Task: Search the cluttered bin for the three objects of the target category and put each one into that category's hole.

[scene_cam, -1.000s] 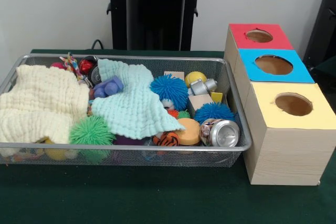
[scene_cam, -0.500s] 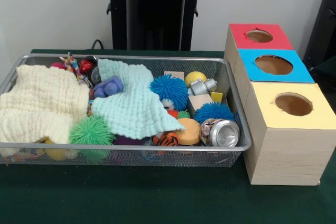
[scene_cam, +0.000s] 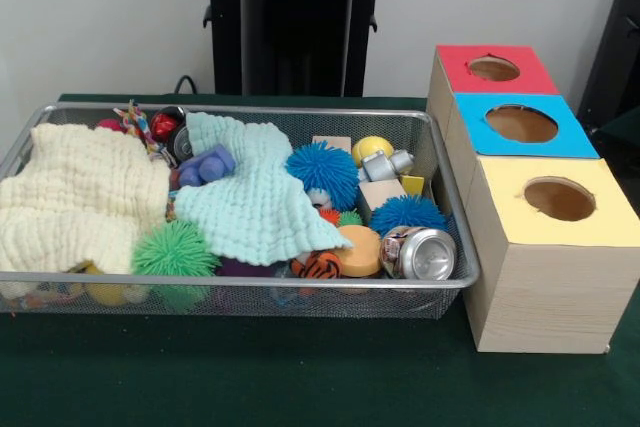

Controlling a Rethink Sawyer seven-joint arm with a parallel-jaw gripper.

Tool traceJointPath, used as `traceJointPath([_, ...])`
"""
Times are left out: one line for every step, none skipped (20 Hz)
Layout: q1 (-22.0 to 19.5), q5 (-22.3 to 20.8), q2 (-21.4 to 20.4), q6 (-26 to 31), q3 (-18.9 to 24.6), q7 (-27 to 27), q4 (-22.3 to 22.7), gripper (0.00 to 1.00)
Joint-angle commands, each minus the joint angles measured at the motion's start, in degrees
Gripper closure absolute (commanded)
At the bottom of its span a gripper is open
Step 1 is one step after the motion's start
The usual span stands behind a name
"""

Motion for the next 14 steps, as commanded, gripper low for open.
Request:
traceJointPath([-4.8, -3.2, 3.1, -4.5, 6.2, -3.3, 2.9, 0.0])
traceJointPath([-5.1, -3.4, 3.3, -4.6, 6.5, -3.2, 2.7, 0.0])
traceJointPath([-5.4, -3.6, 3.5, -4.8, 6.7, -3.1, 2.7, 0.0])
traceJointPath([-5.6, -3.9, 3.7, -4.7, 6.9, -3.0, 2.4, 0.0])
traceJointPath([-5.8, -4.0, 3.9, -4.8, 7.1, -2.9, 2.3, 0.0])
traceJointPath([-6.2, -4.1, 3.6, -5.2, 7.3, -2.9, 2.9, 0.0])
traceJointPath([-6.5, -4.2, 3.6, -5.4, 7.4, -3.0, 3.2, 0.0])
traceJointPath([-6.9, -4.3, 3.5, -5.6, 7.6, -3.1, 3.5, 0.0])
traceJointPath([-7.2, -4.4, 3.6, -5.8, 7.8, -3.2, 3.7, 0.0])
traceJointPath([-7.6, -4.6, 3.5, -5.9, 8.0, -3.2, 3.8, 0.0])
traceJointPath([-8.0, -4.8, 3.6, -5.9, 8.2, -3.2, 3.8, 0.0])
traceJointPath([-8.5, -4.9, 3.5, -5.9, 8.5, -3.2, 4.0, 0.0])
traceJointPath([-8.9, -5.0, 3.5, -6.0, 8.8, -3.4, 4.1, 0.0])
traceJointPath([-9.4, -5.2, 3.4, -6.0, 9.2, -3.6, 4.2, 0.0])
